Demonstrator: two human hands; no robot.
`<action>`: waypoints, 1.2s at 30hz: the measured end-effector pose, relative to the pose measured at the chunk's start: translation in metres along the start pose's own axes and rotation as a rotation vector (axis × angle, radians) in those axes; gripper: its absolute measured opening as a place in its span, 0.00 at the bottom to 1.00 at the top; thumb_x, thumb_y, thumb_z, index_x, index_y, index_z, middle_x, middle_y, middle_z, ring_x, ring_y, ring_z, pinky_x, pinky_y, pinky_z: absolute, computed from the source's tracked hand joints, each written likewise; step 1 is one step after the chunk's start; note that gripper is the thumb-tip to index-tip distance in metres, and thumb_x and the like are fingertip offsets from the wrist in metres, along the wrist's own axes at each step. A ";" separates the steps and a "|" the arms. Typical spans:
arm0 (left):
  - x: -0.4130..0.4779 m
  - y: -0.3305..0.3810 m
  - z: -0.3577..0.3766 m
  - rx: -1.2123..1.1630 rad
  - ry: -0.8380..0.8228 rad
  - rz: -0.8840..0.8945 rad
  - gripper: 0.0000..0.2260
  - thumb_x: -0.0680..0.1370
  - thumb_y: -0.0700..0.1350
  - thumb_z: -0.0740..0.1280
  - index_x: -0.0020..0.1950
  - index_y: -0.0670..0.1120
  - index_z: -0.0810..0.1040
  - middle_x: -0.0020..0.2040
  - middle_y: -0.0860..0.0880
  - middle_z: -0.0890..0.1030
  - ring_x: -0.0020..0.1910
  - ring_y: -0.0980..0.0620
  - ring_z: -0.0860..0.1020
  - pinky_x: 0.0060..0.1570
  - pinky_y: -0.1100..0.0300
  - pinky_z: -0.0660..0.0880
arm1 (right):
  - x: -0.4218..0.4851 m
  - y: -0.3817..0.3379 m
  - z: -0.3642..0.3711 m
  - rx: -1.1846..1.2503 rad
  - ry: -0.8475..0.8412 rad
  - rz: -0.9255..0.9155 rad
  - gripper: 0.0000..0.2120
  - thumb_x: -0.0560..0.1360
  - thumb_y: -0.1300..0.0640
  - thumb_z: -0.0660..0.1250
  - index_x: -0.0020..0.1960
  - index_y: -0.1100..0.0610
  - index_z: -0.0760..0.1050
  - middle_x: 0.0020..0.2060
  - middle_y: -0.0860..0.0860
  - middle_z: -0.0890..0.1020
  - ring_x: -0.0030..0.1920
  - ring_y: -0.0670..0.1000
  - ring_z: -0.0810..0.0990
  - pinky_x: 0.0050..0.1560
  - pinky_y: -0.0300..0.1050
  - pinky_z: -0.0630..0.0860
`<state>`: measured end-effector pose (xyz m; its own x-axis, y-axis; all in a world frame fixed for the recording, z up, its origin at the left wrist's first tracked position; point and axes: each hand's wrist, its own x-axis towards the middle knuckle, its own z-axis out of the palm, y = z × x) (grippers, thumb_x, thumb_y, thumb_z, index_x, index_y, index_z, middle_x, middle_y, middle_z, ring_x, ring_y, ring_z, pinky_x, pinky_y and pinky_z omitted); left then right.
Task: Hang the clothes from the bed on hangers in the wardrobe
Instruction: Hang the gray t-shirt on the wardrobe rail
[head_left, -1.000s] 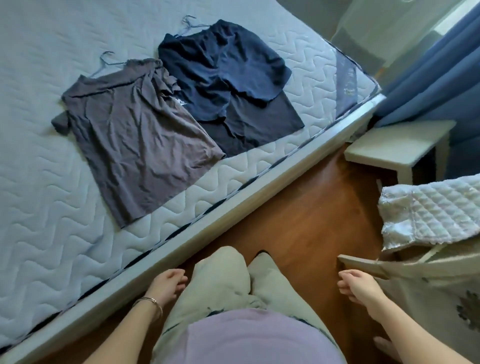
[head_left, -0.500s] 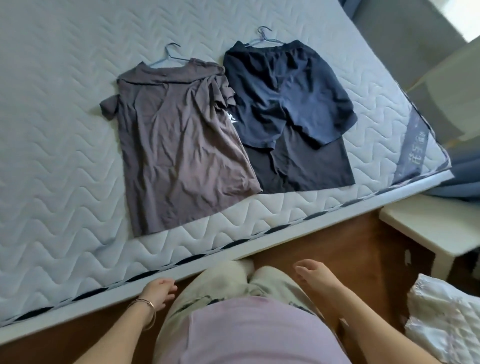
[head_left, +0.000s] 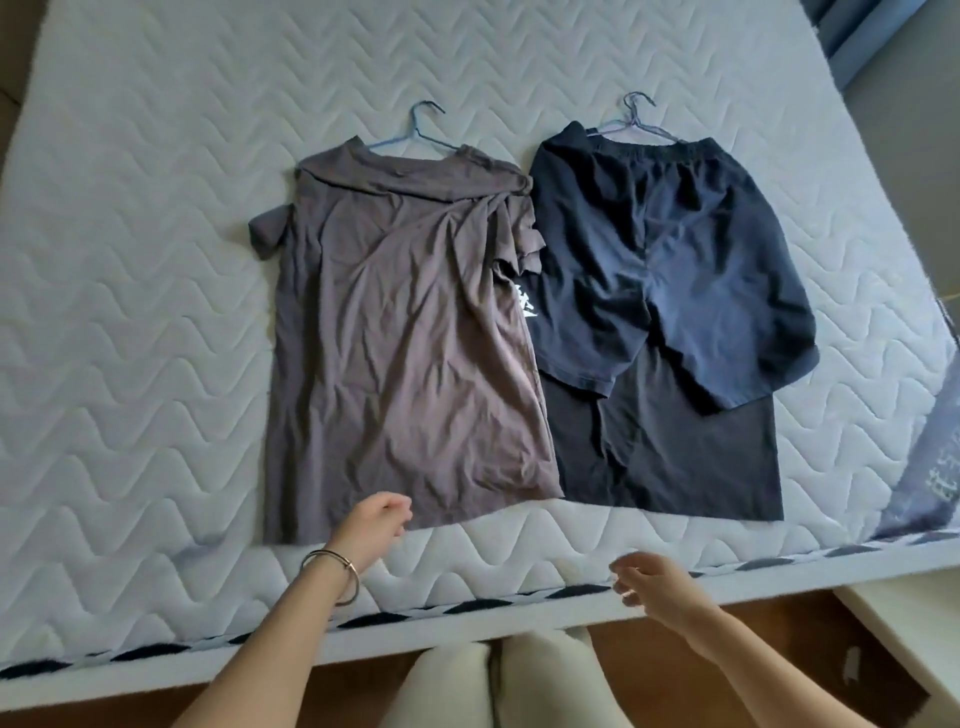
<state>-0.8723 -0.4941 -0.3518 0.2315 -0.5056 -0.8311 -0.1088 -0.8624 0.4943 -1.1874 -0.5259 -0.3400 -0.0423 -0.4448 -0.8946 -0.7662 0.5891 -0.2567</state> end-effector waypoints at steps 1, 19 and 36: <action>0.015 0.014 -0.004 0.016 0.008 0.036 0.06 0.78 0.39 0.60 0.53 0.44 0.76 0.48 0.45 0.78 0.44 0.49 0.76 0.40 0.66 0.71 | 0.019 -0.023 -0.009 -0.043 0.016 -0.044 0.11 0.78 0.59 0.59 0.54 0.61 0.78 0.42 0.54 0.81 0.40 0.51 0.80 0.36 0.37 0.75; 0.406 0.191 -0.047 0.795 0.605 0.444 0.24 0.79 0.53 0.53 0.75 0.48 0.56 0.77 0.51 0.55 0.77 0.51 0.49 0.72 0.43 0.45 | 0.337 -0.442 -0.074 -0.382 0.484 -0.837 0.16 0.76 0.60 0.57 0.61 0.58 0.74 0.60 0.57 0.77 0.61 0.57 0.73 0.56 0.43 0.68; 0.430 0.175 -0.041 0.900 0.823 0.562 0.25 0.73 0.52 0.55 0.68 0.46 0.69 0.70 0.48 0.71 0.70 0.47 0.66 0.65 0.42 0.56 | 0.428 -0.571 -0.117 -0.469 0.578 -0.744 0.13 0.77 0.53 0.61 0.58 0.58 0.75 0.57 0.58 0.78 0.58 0.59 0.73 0.53 0.46 0.68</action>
<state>-0.7522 -0.8610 -0.6124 0.4210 -0.9068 -0.0212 -0.9002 -0.4205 0.1133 -0.8433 -1.1316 -0.5335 0.3361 -0.9139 -0.2276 -0.8908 -0.2300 -0.3918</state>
